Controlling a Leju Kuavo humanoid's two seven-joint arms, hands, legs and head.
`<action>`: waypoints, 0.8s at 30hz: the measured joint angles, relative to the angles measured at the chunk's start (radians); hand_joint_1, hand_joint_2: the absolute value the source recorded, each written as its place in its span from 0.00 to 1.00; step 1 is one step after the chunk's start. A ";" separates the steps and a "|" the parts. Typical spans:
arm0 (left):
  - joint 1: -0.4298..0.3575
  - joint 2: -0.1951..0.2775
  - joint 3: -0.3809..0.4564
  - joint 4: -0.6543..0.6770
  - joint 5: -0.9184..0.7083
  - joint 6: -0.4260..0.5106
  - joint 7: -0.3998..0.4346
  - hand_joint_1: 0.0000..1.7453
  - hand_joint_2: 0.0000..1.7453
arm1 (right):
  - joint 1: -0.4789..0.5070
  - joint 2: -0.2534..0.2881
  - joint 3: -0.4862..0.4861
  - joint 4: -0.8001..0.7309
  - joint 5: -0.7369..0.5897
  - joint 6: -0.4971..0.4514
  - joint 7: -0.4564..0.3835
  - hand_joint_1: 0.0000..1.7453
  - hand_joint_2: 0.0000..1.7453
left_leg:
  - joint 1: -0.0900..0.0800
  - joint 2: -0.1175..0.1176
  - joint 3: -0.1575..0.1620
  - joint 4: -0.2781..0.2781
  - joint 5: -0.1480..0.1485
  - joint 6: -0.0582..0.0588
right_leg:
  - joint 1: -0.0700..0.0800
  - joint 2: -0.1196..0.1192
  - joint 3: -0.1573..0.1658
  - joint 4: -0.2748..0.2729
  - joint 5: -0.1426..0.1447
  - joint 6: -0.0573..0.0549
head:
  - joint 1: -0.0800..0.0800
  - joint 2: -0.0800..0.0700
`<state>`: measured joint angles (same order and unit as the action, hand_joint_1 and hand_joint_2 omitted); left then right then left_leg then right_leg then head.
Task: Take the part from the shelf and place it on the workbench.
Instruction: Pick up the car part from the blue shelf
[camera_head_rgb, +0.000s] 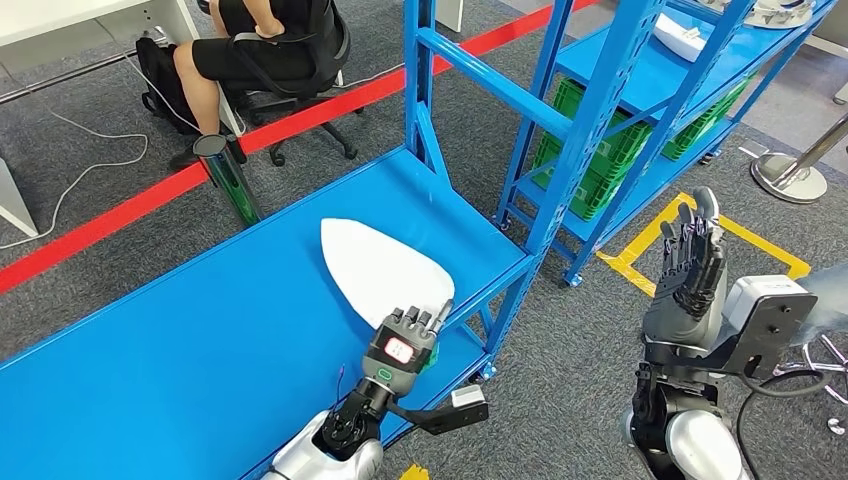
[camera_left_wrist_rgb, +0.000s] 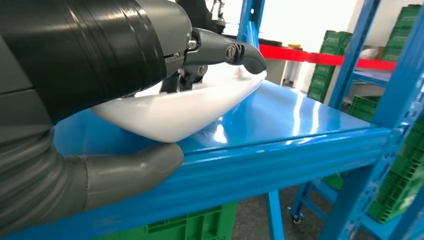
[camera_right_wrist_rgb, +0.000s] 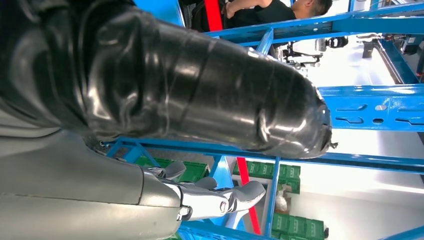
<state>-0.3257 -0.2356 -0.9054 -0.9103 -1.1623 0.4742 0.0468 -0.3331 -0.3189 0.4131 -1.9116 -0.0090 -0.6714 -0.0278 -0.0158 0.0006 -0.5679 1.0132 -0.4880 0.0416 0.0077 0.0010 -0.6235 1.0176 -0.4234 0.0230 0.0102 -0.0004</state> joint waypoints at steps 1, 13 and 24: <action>-0.001 0.000 0.002 -0.002 0.001 -0.001 0.000 1.00 1.00 | 0.000 0.000 0.000 0.000 0.000 0.000 0.000 0.00 0.00 | 0.000 0.000 0.000 0.000 0.000 0.000 | 0.000 0.000 0.000 0.000 0.000 0.000 | 0.000 0.000; -0.002 0.001 0.015 -0.016 0.057 -0.007 -0.029 1.00 1.00 | 0.002 0.000 0.000 0.000 0.000 0.000 0.000 0.00 0.00 | 0.000 0.000 0.002 0.000 0.000 0.000 | 0.000 0.000 0.002 0.000 0.000 0.000 | 0.000 0.000; 0.033 0.039 0.077 -0.194 0.625 -0.045 -0.247 1.00 1.00 | 0.040 -0.003 -0.004 -0.019 0.030 -0.023 0.003 0.00 0.00 | 0.000 0.000 0.004 0.000 0.000 0.000 | 0.000 0.000 0.004 0.000 0.000 0.000 | 0.000 0.000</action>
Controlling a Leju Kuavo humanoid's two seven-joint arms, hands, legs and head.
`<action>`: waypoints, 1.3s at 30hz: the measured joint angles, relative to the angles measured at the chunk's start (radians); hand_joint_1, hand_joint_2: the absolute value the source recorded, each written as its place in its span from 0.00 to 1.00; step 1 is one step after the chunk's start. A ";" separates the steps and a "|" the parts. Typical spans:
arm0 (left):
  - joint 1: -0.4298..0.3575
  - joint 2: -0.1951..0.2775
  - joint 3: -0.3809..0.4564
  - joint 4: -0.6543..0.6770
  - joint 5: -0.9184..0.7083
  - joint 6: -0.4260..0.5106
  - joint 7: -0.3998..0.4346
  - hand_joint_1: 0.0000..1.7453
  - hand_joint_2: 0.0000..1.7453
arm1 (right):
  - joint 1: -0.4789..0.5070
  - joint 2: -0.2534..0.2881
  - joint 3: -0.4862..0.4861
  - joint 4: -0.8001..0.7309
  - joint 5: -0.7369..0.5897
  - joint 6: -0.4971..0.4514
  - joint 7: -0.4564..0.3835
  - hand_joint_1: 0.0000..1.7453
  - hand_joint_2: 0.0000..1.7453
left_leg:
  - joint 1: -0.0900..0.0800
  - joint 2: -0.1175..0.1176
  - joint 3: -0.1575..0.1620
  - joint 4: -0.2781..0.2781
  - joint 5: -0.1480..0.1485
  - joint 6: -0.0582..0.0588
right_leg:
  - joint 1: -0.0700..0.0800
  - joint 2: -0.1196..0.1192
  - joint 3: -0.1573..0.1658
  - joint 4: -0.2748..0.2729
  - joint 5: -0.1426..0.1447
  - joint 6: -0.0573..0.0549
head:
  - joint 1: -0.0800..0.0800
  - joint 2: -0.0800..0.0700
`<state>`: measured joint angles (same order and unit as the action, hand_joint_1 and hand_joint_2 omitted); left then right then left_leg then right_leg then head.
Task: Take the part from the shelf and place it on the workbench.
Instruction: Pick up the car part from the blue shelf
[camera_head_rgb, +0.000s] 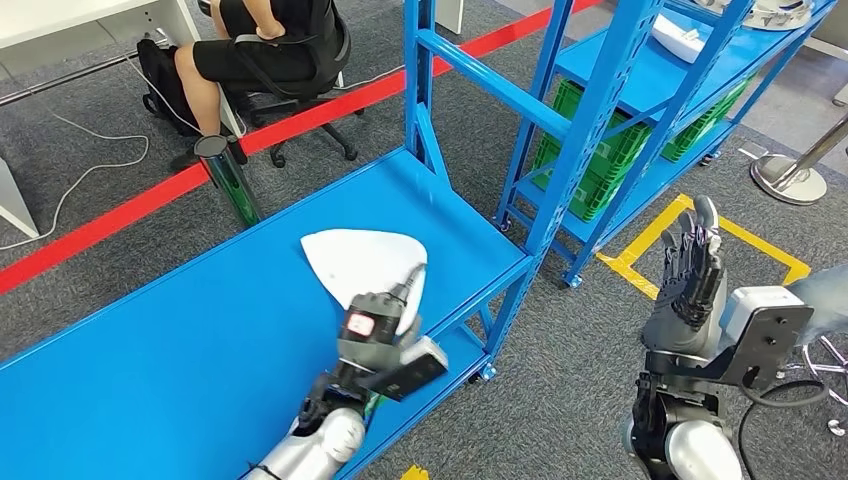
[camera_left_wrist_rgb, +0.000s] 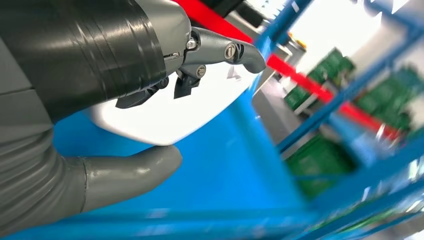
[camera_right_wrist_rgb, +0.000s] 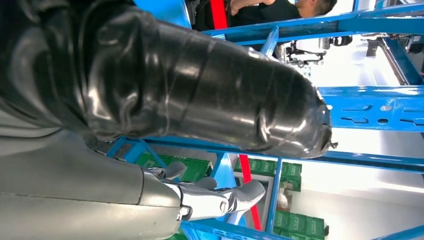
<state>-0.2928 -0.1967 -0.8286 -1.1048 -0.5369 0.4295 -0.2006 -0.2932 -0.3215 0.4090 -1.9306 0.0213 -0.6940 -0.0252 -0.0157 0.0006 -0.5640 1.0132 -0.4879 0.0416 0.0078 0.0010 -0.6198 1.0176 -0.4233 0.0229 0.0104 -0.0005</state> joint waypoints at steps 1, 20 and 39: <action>0.006 0.008 0.010 -0.031 0.059 -0.008 -0.019 1.00 1.00 | 0.006 0.000 -0.001 -0.005 0.006 -0.001 0.002 0.00 0.00 | 0.000 0.000 0.000 0.000 0.000 0.000 | 0.000 0.000 0.000 0.000 0.000 0.000 | 0.000 0.000; 0.193 0.185 0.140 -0.598 0.397 -0.042 -0.110 1.00 1.00 | 0.179 0.007 -0.006 -0.115 0.124 0.026 -0.056 0.00 0.00 | 0.001 0.000 0.000 0.000 0.000 0.000 | 0.000 0.000 0.001 0.000 0.000 -0.001 | 0.001 0.000; 0.281 0.253 0.213 -0.777 0.511 -0.045 -0.194 1.00 1.00 | 0.272 0.090 0.106 -0.168 0.199 0.045 -0.182 0.00 0.00 | 0.002 0.002 0.002 -0.005 0.003 0.007 | -0.002 0.002 -0.002 -0.003 0.001 0.010 | -0.003 0.000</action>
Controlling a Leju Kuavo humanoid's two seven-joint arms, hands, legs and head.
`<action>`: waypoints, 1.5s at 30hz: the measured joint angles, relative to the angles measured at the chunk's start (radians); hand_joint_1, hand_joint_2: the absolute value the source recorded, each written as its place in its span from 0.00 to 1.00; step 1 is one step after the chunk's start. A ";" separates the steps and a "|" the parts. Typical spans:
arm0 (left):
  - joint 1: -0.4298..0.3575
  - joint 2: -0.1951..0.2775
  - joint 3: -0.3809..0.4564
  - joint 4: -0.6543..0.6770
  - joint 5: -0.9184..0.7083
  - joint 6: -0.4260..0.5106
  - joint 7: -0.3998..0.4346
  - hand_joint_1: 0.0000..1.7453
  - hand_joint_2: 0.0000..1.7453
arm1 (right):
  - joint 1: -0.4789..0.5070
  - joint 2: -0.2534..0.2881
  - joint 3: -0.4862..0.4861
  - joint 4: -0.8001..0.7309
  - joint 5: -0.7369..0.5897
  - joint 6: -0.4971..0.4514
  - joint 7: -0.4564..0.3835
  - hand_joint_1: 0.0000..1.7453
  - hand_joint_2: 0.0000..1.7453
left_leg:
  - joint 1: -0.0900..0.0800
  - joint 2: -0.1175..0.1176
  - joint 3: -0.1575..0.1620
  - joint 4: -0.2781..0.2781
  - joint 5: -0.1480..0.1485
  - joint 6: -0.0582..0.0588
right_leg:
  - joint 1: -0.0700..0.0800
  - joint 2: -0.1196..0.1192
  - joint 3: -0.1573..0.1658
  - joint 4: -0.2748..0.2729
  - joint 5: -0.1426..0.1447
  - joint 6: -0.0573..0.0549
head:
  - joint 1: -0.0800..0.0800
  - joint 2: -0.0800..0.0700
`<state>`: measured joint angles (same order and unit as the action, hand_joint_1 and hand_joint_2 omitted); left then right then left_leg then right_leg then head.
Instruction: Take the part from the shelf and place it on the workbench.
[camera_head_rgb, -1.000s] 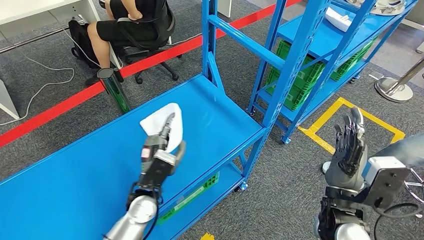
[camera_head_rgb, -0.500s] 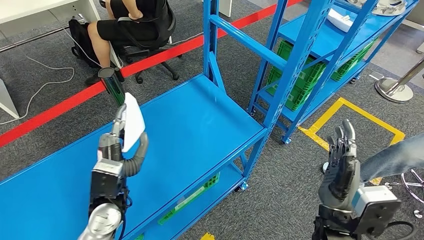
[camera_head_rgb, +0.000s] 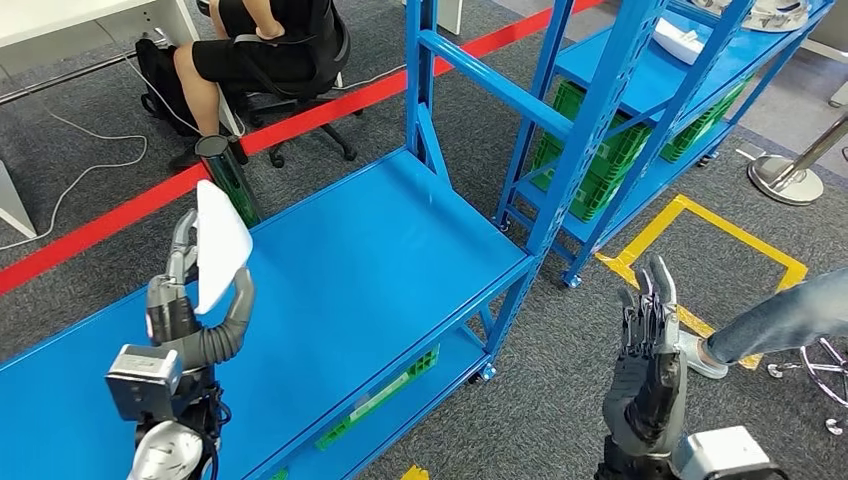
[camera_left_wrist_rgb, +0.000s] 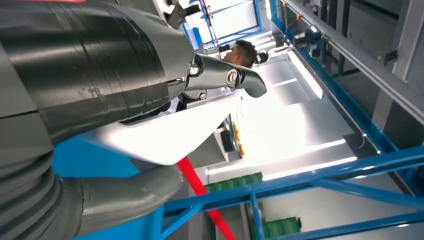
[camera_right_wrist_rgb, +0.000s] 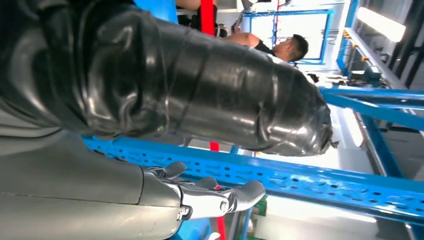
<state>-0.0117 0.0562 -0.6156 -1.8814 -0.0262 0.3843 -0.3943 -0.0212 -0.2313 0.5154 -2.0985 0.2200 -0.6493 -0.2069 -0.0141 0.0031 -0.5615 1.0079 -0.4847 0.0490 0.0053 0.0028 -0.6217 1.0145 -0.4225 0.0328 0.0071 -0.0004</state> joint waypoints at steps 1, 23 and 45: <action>0.001 0.000 0.000 -0.005 0.002 0.005 -0.002 1.00 1.00 | 0.007 0.003 0.002 -0.006 0.002 -0.007 -0.008 0.00 0.00 | 0.003 0.003 0.004 -0.006 0.003 0.002 | 0.000 0.001 -0.007 0.012 -0.009 0.003 | 0.001 0.000; 0.041 0.014 0.019 -0.021 -0.010 0.132 0.005 1.00 1.00 | 0.090 0.048 0.040 -0.042 -0.010 -0.047 -0.070 0.00 0.00 | 0.029 0.003 -0.102 0.231 -0.102 -0.057 | -0.006 0.056 0.021 -0.018 0.001 -0.041 | -0.009 0.000; 0.027 0.014 0.015 -0.024 -0.079 0.120 0.074 1.00 1.00 | 0.080 0.052 0.051 -0.032 -0.055 -0.048 -0.052 0.00 0.00 | 0.005 0.134 0.023 -0.002 -0.027 -0.026 | 0.027 -0.061 0.019 -0.001 -0.024 -0.044 | 0.021 0.000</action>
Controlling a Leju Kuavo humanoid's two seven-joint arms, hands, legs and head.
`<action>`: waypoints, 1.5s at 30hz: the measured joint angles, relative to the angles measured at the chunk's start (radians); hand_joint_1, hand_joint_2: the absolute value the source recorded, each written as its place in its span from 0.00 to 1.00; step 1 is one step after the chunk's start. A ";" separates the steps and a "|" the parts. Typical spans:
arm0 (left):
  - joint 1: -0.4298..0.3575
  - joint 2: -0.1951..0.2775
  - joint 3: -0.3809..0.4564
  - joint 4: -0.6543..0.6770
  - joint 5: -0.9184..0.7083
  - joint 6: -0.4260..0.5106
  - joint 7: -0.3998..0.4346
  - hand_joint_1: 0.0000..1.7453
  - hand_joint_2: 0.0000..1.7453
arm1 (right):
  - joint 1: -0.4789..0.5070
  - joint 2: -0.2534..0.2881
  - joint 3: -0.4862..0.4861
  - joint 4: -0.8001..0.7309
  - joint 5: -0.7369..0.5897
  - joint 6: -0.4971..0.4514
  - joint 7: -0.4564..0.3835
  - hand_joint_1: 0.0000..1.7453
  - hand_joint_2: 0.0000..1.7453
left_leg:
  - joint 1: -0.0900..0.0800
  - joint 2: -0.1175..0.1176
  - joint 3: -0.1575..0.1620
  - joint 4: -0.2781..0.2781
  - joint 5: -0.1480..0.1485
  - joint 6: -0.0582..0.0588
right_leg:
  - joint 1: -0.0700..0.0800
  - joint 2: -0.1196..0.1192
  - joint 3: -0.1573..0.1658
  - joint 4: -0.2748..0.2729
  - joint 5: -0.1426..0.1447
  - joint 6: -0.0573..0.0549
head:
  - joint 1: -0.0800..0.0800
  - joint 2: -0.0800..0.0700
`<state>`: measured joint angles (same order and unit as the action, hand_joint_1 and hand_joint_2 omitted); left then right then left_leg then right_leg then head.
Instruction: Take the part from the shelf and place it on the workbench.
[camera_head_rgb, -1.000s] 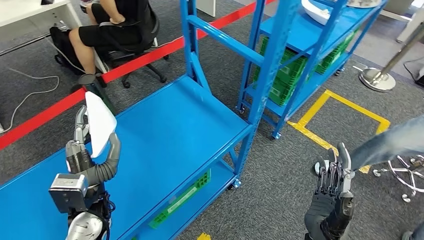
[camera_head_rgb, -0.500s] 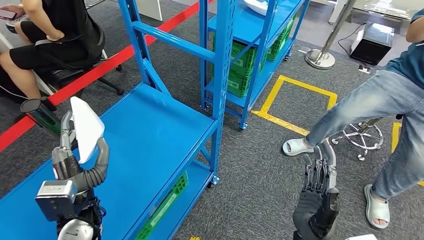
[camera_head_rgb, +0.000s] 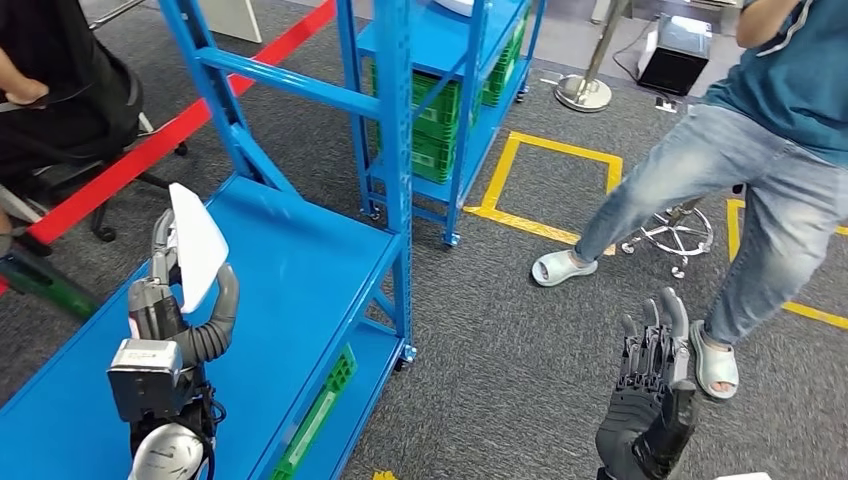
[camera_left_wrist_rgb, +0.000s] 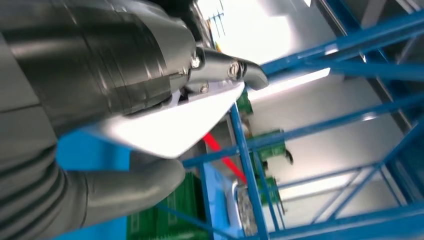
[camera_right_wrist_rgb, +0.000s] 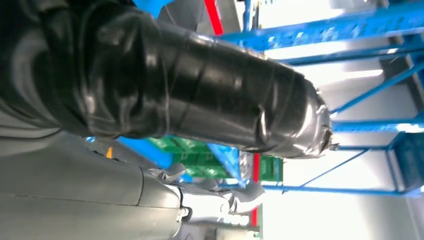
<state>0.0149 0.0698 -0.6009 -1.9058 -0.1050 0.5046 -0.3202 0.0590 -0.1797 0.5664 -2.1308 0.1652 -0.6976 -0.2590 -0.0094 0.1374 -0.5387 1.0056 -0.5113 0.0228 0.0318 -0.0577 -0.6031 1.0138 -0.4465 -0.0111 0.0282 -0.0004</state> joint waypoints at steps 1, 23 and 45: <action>-0.002 0.000 0.000 0.000 -0.001 -0.002 0.002 1.00 1.00 | 0.001 0.000 0.000 0.001 -0.002 0.000 0.000 0.00 0.00 | 0.001 -0.005 0.000 0.001 -0.004 -0.004 | -0.003 0.013 0.004 -0.010 0.006 -0.002 | 0.000 0.000; -0.003 0.005 -0.005 -0.002 0.031 -0.033 -0.023 1.00 1.00 | -0.013 0.000 0.004 0.021 -0.013 -0.002 0.008 0.00 0.00 | 0.026 -0.097 -0.027 0.026 0.004 0.000 | -0.048 0.069 -0.166 0.290 -0.089 0.060 | -0.016 0.000; 0.006 0.005 -0.008 -0.014 0.046 -0.040 -0.047 1.00 1.00 | -0.015 -0.001 0.003 0.020 -0.009 -0.002 0.011 0.00 0.00 | 0.028 -0.169 -0.040 0.024 0.016 -0.022 | -0.026 0.164 -0.013 0.009 0.011 0.025 | -0.066 0.000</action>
<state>0.0211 0.0750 -0.6088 -1.9195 -0.0586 0.4643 -0.3670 0.0443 -0.1804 0.5696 -2.1107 0.1562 -0.6992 -0.2476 0.0189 -0.0311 -0.5788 1.0297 -0.4957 0.0007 0.0055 0.1068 -0.6157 1.0229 -0.4351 0.0136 -0.0376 -0.0004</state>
